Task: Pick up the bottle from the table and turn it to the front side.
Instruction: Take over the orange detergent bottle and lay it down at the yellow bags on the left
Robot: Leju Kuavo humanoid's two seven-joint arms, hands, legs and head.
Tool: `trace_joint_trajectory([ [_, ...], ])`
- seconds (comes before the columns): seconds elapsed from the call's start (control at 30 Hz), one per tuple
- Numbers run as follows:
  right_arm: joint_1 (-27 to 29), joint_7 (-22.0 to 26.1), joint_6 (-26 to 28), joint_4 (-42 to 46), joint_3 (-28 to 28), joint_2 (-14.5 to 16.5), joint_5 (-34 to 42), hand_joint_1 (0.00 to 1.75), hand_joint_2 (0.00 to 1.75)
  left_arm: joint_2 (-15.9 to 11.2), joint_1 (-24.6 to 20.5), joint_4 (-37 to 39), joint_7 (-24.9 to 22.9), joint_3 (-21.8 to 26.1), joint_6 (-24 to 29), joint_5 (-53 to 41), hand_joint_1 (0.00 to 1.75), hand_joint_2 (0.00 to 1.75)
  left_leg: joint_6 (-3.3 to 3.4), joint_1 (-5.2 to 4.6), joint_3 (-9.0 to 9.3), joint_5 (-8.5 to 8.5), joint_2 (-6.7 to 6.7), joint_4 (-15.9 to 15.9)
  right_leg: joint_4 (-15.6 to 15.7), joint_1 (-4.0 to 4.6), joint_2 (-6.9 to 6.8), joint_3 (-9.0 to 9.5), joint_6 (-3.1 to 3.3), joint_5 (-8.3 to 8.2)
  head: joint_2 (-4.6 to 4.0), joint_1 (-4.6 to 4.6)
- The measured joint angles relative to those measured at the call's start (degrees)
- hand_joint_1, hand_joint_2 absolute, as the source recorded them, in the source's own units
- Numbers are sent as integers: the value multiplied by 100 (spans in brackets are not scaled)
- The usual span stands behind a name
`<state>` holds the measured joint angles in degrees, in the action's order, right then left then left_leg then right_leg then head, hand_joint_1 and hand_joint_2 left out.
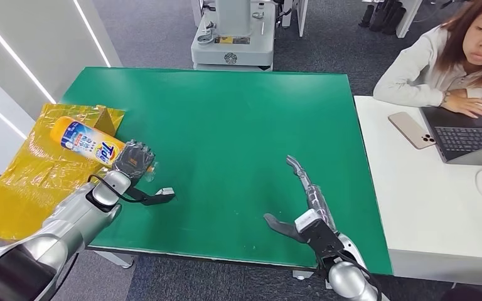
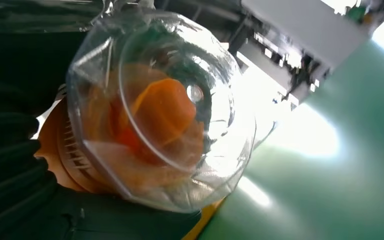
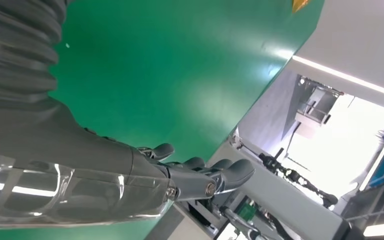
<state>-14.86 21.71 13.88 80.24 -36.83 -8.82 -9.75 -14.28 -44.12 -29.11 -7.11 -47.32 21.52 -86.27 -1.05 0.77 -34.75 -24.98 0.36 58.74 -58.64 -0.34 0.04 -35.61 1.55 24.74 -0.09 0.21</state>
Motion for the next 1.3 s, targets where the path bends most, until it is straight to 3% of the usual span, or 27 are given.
trace_joint_trajectory([
  [0.17,127,-77,-31,120,95,-8,-118,0,175,14,61,341,-517,231,-306,4,175,175,0,-1,-2,0,0,0,0,0,-1,0,0,0,0,0],
  [0.3,131,-92,-142,134,99,-4,-178,0,175,16,163,484,-604,506,-363,131,175,175,0,-1,-4,0,-1,0,0,-1,-3,0,0,0,0,1],
  [0.47,35,-91,-254,118,80,31,-194,0,175,46,246,544,-37,866,-293,418,174,175,0,-2,-4,0,-7,0,0,-1,-12,2,0,0,0,1],
  [0.57,-45,-84,-311,96,68,36,-186,0,175,97,263,546,426,1100,-223,658,162,175,1,-2,-4,1,-15,0,0,-1,-23,6,0,0,1,1],
  [0.63,-110,-68,-354,68,54,36,-167,0,175,139,275,546,774,1259,-213,856,126,175,1,-2,-3,2,-22,0,0,-1,-32,9,0,0,0,1],
  [0.7,-186,-54,-391,28,34,37,-142,0,175,187,283,546,1065,1416,-275,1079,48,175,2,-3,-3,4,-29,-1,0,-1,-41,13,0,0,0,1],
  [0.77,-272,-40,-425,-21,-3,43,-108,0,175,229,288,546,1260,1573,-373,1274,0,175,3,-3,-2,6,-32,-1,0,-1,-46,16,-1,0,1,1],
  [1.3,-738,-13,-504,-480,-276,247,57,0,175,289,288,546,1417,2189,-487,1762,0,175,2,-3,7,10,-30,-2,-3,-2,-41,20,-1,-1,0,1],
])
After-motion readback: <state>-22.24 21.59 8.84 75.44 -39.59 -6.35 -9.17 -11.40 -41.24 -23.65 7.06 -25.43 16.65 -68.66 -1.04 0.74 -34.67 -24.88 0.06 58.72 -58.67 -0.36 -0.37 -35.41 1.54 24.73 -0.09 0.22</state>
